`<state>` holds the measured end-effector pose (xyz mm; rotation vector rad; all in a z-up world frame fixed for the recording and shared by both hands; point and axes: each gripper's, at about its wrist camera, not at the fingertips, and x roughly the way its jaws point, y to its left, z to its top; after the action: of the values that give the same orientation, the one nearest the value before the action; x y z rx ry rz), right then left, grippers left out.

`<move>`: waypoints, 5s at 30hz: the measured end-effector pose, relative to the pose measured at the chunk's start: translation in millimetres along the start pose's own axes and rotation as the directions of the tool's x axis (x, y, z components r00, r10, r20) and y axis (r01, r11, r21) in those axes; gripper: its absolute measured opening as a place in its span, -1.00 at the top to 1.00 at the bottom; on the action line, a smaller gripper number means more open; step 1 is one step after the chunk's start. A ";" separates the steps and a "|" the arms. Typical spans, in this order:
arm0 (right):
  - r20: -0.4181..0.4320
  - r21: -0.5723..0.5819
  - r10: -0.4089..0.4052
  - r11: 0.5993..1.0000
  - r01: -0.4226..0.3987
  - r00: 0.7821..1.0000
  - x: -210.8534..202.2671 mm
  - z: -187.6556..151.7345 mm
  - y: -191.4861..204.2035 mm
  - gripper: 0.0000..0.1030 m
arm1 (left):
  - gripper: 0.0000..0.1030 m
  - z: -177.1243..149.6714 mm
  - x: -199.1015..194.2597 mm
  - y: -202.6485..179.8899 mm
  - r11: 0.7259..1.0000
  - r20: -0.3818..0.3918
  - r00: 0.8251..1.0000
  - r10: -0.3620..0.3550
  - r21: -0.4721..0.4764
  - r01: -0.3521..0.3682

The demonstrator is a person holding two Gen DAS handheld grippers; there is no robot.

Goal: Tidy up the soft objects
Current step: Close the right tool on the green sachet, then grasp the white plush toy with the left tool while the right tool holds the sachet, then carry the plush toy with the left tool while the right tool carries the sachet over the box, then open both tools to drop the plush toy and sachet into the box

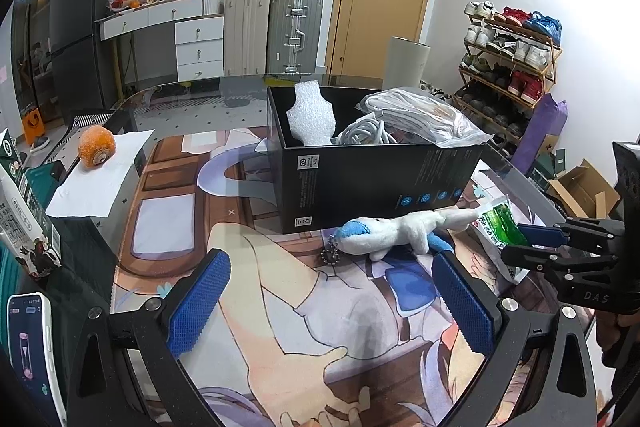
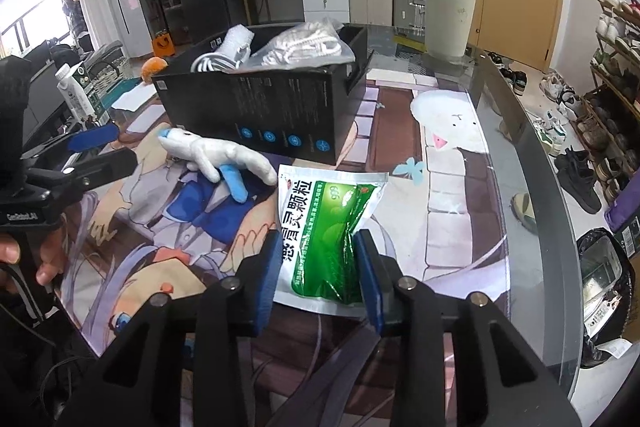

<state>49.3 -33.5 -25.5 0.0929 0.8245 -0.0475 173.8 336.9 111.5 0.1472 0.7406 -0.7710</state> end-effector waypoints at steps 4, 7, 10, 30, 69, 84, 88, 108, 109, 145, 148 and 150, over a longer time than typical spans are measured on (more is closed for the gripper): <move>0.009 -0.003 0.004 1.000 -0.004 1.000 -3.1 1.4 0.7 0.29 | -0.99 0.1 0.1 -0.2 1.000 0.000 1.000 -0.001 0.000 0.001; 0.017 -0.004 0.003 1.000 -0.002 1.000 -5.8 2.9 0.4 0.29 | -0.99 0.2 0.2 -0.1 1.000 -0.001 1.000 0.000 0.001 0.000; 0.030 -0.001 0.003 1.000 -0.003 1.000 -9.7 4.3 -0.6 0.29 | -0.99 -0.1 1.6 -4.4 1.000 -0.010 1.000 0.017 0.019 -0.016; 0.084 0.045 0.007 0.999 -0.011 0.996 -29.2 7.7 -17.4 0.29 | -0.99 21.3 62.1 -59.8 0.995 -0.183 0.982 0.042 0.095 -0.025; 0.120 0.033 0.025 0.999 -0.030 0.992 -36.8 9.3 -16.8 0.29 | -0.11 5.4 20.5 -27.3 0.995 -0.096 0.991 -0.096 0.028 0.099; 0.259 -0.018 0.067 0.998 -0.064 0.964 -56.9 28.7 10.5 0.29 | -0.11 44.2 -29.2 -2.4 0.997 0.104 0.992 -0.067 -0.023 0.070; 0.274 -0.044 0.060 0.998 -0.050 0.960 -52.3 44.5 17.5 0.29 | -0.11 60.7 -30.8 2.2 0.998 0.164 0.986 -0.032 -0.044 0.040; 0.206 -0.080 0.051 0.996 -0.035 0.977 -4.2 113.0 22.1 0.29 | -0.11 102.9 27.1 28.4 0.993 0.163 0.986 0.034 -0.116 -0.015; 0.195 -0.087 0.055 0.995 -0.038 0.979 -1.3 115.0 23.8 0.29 | -0.11 103.7 28.6 29.6 0.993 0.163 0.986 0.034 -0.119 -0.015; 0.153 -0.241 0.041 0.971 -0.003 0.987 25.5 110.9 38.4 -0.17 | -0.13 99.4 63.0 17.2 1.000 0.094 0.995 -0.010 -0.010 0.011; 0.156 -0.232 0.027 0.973 0.010 0.987 21.6 109.2 34.3 -0.17 | -0.15 97.9 66.7 9.2 0.999 0.091 0.996 0.023 0.035 -0.026; 0.152 -0.219 0.017 0.976 0.017 0.988 22.0 108.4 30.8 -0.17 | -0.20 97.0 67.2 5.3 0.998 0.085 0.996 0.022 0.049 -0.027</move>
<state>145.9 -13.9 33.5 -0.1183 0.6710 0.0364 263.5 264.9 138.7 0.1681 0.6387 -0.7682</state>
